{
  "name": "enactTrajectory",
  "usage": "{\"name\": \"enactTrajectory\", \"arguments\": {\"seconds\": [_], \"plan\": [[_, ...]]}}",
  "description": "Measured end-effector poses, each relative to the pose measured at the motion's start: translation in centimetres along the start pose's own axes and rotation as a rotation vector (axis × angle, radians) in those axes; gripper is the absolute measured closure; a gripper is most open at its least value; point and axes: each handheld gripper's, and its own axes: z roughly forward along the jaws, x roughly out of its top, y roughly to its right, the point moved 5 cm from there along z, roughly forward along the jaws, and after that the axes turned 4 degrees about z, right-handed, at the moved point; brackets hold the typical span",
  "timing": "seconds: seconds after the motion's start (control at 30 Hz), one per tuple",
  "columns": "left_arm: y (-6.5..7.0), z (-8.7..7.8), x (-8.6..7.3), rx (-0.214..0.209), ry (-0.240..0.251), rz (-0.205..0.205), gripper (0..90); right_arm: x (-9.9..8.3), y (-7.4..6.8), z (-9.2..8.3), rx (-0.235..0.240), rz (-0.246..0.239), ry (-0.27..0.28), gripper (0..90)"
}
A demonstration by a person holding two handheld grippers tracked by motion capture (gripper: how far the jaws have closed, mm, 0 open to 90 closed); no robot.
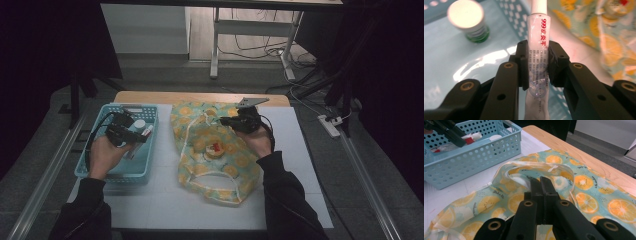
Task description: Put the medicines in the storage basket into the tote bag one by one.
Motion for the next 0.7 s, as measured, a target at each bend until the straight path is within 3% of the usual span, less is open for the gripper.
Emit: {"name": "enactTrajectory", "arguments": {"seconds": [0.23,0.7], "plan": [[1.9,-0.5,0.7,-0.053,0.037,0.047,72.7,-0.1,-0.1,0.1,0.0,0.0,-0.001,90.0],[6.0,0.1,2.6,-0.108,0.061,0.146,72.8,0.1,-0.3,0.0,0.005,0.004,0.007,90.0]]}}
